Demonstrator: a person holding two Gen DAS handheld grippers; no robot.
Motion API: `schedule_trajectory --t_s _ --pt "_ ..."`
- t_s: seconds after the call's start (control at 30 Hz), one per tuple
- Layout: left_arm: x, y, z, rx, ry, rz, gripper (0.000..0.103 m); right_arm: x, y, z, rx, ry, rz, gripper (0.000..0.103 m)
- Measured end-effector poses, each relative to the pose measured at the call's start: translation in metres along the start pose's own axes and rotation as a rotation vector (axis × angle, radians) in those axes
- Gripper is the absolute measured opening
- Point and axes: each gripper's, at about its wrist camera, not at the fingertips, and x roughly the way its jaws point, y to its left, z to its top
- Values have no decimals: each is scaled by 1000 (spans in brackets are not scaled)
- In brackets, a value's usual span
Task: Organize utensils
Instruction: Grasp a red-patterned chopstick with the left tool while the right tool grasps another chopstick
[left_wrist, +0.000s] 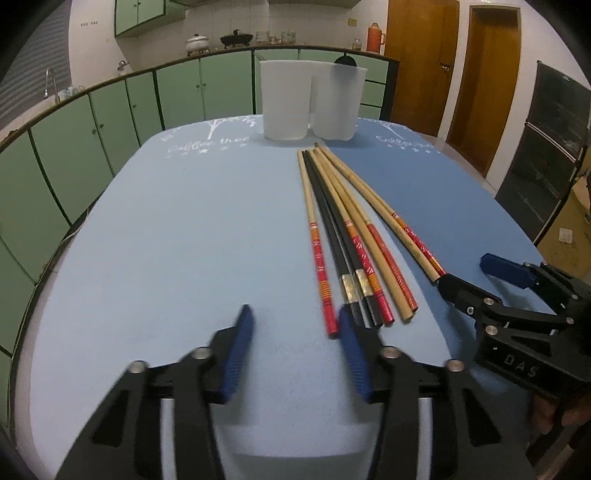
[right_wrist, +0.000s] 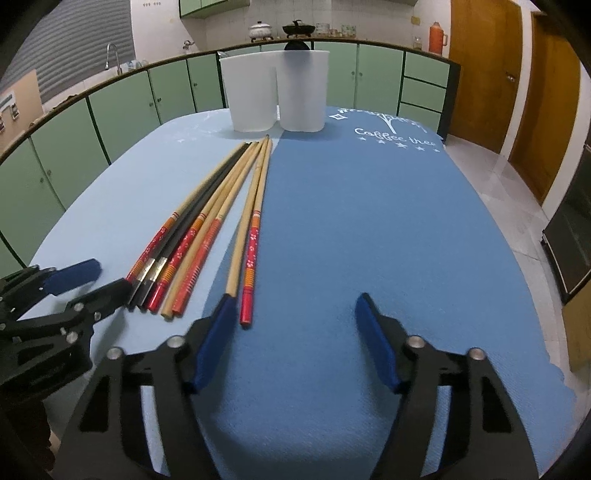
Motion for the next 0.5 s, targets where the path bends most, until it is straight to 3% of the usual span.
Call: schedule_trajectory --t_s 0.2,0.37,0.43,0.5 --pt "3 -6 2 -1 -11 -7 22 -1 11 -2 -52 -24 19 27" --pt "4 -10 1 0 -24 8 22 -4 11 -6 -54 -27 42 25" --pt "4 -11 1 -3 -31 13 22 -5 12 -6 -56 -26 54 11" --pt "4 -11 0 -12 -36 15 17 -5 13 -6 -55 -24 60 5"
